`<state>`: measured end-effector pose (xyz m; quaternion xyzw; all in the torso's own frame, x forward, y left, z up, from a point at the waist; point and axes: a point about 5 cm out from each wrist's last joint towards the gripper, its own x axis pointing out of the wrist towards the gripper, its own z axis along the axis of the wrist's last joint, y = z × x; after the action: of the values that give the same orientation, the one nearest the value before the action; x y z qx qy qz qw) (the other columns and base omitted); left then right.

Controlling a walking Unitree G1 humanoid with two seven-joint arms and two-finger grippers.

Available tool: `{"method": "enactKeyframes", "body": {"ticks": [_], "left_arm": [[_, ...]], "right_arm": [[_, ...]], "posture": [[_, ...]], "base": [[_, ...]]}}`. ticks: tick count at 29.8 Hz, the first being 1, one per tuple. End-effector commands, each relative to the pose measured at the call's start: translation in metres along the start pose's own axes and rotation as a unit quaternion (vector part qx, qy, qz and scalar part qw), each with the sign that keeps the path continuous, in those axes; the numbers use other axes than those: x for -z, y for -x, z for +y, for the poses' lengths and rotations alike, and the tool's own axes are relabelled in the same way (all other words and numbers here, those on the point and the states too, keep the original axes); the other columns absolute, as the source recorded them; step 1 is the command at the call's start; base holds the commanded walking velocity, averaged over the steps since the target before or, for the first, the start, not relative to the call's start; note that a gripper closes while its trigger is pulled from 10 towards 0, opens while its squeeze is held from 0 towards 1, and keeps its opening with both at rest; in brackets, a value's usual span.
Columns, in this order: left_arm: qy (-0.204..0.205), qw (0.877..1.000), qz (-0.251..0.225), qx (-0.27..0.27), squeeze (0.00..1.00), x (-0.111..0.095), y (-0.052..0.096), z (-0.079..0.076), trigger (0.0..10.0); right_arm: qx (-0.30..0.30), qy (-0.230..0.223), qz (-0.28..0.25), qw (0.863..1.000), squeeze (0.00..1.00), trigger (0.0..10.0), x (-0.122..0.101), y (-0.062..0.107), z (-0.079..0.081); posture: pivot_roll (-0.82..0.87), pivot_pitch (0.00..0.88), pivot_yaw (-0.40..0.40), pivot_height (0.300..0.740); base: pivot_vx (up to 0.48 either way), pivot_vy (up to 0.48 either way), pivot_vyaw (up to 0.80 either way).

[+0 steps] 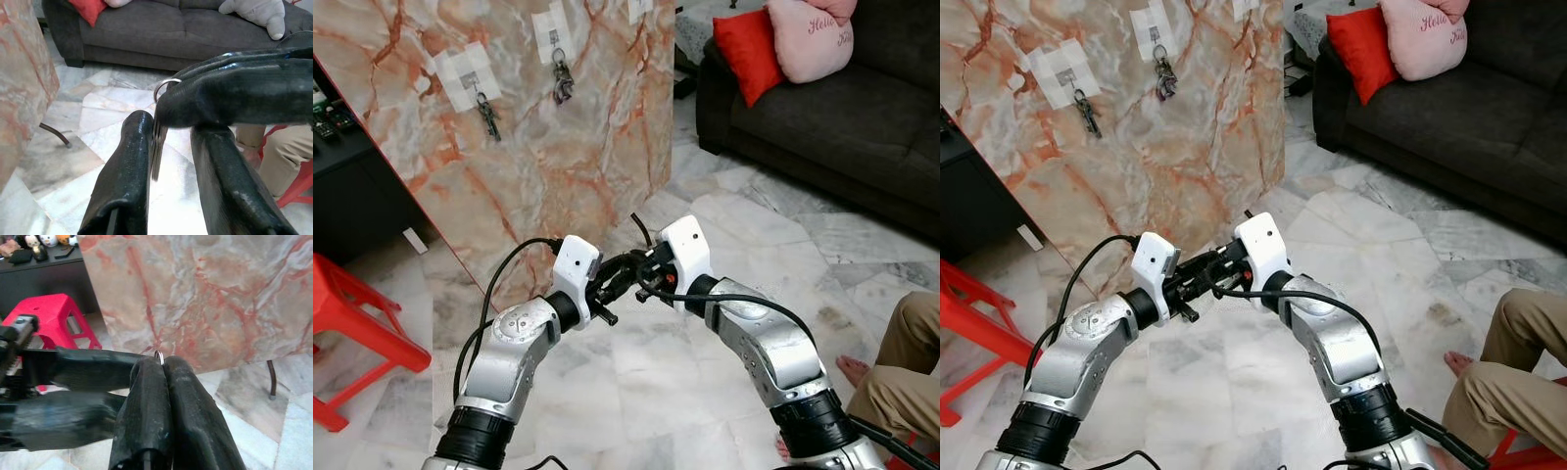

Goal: Hang keys on a hook

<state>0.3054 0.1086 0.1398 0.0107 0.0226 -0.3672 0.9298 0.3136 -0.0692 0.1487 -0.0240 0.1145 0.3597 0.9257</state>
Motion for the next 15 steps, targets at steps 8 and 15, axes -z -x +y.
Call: {"method": "enactKeyframes", "body": {"ticks": [8, 15], "left_arm": [[-0.007, 1.0, 0.006, 0.005, 0.0, 0.0, 0.002, -0.001, 10.0], [-0.006, 1.0, 0.008, 0.01, 0.0, 0.0, 0.0, -0.003, 10.0]], "right_arm": [[0.014, -0.011, -0.001, 1.0, 0.0, 10.0, -0.003, 0.0, -0.005], [-0.003, -0.017, -0.001, 1.0, 0.0, 10.0, -0.002, -0.004, 0.004]], "posture": [[-0.05, 0.079, 0.031, 0.74], [-0.05, 0.079, 0.029, 0.74]], "base": [[0.0, 0.0, 0.0], [0.0, 0.0, 0.0]]}}
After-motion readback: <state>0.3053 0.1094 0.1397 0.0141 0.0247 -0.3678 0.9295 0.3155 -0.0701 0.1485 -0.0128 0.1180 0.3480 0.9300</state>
